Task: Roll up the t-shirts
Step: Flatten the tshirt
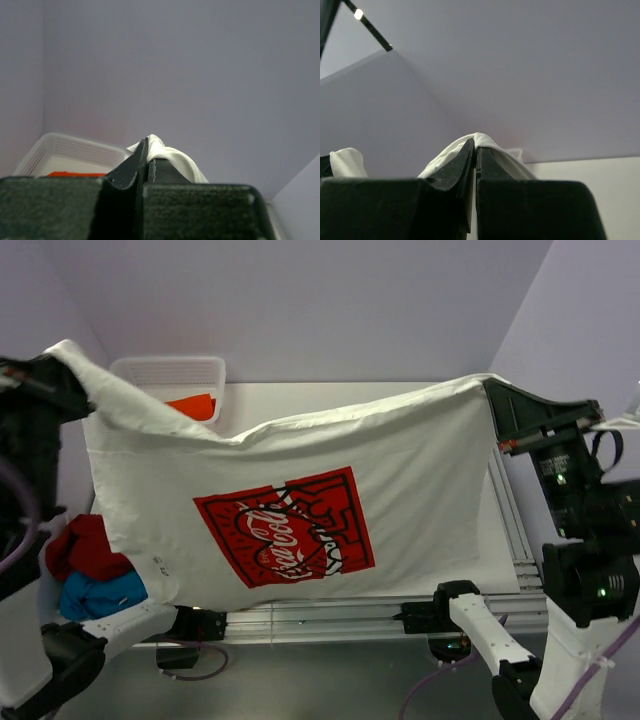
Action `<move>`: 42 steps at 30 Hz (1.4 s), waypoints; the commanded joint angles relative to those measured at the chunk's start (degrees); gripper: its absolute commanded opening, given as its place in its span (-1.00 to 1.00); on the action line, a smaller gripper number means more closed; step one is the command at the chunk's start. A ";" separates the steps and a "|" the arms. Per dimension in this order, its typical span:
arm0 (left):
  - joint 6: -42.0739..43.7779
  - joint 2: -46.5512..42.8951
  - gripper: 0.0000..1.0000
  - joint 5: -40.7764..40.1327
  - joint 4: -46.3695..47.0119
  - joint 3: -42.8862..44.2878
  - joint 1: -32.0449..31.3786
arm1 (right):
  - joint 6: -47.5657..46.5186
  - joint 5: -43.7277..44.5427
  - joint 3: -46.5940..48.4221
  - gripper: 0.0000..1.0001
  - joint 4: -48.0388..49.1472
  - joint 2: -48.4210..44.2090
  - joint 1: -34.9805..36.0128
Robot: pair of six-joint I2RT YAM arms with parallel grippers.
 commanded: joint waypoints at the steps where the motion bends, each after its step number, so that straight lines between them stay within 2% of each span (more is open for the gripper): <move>1: 2.86 4.05 -0.99 -1.56 0.45 1.71 0.33 | -1.03 1.57 2.08 -1.00 0.56 5.17 -0.45; 5: 4.36 6.94 -0.99 -0.34 -0.07 8.28 0.24 | -0.86 -0.27 6.74 -1.00 -0.40 9.05 -0.36; 8: 5.77 5.55 -0.99 3.71 2.29 8.92 0.32 | -0.77 -0.54 9.73 -1.00 -0.93 9.58 -0.36; 11: 6.47 0.20 -0.99 6.52 6.25 5.77 0.24 | -0.68 -0.98 9.92 -1.00 -0.59 7.22 -0.45; 19: 5.60 -9.39 -0.99 13.20 8.18 3.12 1.11 | 1.60 -1.42 4.91 -1.00 1.70 -4.91 -0.36; 26: 5.94 -6.24 -0.99 16.72 6.34 13.47 4.37 | 1.34 -0.19 12.45 -1.00 -7.24 -6.95 -0.28; 31: 7.52 -0.97 -0.99 14.62 7.31 15.24 4.37 | -0.33 4.99 21.85 -1.00 -17.17 0.42 0.07; 33: 8.57 1.50 -0.99 14.61 7.66 12.36 4.19 | -0.42 7.80 24.41 -1.00 -23.24 5.52 0.86; 35: 8.93 2.38 -0.99 15.49 9.85 4.73 4.19 | -0.51 8.69 21.80 -1.00 -23.35 7.03 1.83; 37: 8.93 2.29 -0.99 15.93 11.43 -1.07 4.19 | 0.72 10.01 10.75 -1.00 -19.68 4.93 1.84; 38: 8.85 1.86 -0.99 15.67 13.79 -7.28 4.19 | 1.68 10.53 2.88 -1.00 -15.57 2.49 1.84; 42: 10.16 0.19 -0.99 16.19 21.18 -23.13 4.19 | 3.45 14.99 -10.45 -1.00 -11.13 -0.87 1.57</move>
